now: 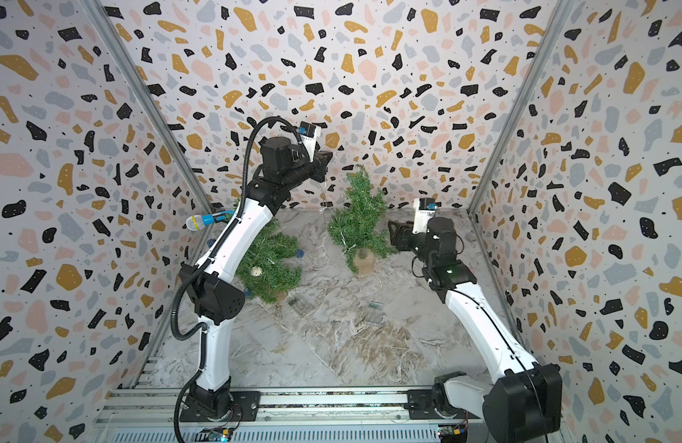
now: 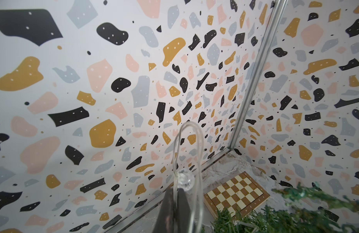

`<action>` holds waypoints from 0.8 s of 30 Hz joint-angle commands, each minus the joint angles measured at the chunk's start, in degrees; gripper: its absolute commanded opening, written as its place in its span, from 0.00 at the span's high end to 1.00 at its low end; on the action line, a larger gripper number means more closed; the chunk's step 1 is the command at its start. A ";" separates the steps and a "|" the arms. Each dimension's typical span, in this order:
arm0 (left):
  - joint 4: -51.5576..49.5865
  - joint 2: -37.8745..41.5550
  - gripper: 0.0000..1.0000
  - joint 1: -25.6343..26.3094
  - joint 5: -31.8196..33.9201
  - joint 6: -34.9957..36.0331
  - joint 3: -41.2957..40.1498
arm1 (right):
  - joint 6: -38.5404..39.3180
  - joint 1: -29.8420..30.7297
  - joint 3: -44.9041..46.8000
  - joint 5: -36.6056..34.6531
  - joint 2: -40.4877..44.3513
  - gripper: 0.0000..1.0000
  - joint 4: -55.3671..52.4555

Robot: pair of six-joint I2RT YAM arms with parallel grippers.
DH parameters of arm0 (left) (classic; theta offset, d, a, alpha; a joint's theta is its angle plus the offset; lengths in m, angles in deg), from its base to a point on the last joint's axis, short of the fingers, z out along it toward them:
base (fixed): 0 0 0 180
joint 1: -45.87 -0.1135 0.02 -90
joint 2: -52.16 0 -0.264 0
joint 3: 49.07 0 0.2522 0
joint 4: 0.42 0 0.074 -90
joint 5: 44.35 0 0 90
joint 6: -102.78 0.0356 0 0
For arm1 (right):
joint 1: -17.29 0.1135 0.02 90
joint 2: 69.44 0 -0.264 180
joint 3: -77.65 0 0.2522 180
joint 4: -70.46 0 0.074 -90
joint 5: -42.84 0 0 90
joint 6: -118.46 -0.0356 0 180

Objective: Wrap string light around the christmas tree
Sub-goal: Wrap the light string around the Christmas tree, then move the christmas tree to the center of the board.

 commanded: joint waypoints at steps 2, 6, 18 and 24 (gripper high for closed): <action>7.38 -2.51 0.95 -0.25 -7.67 1.43 2.92 | -4.55 -5.20 -8.59 4.06 -7.81 0.33 7.35; 10.51 -4.37 0.95 -0.29 -10.13 0.91 4.06 | -8.35 -7.63 -19.54 11.63 -21.42 0.34 8.23; 8.68 -5.33 0.95 -0.46 -12.44 -0.04 5.82 | 5.91 0.85 -0.69 3.38 -5.70 0.06 3.98; 9.92 -5.29 0.95 -0.73 -12.66 -0.84 5.83 | 14.11 12.40 -2.28 -8.80 -6.79 0.02 0.31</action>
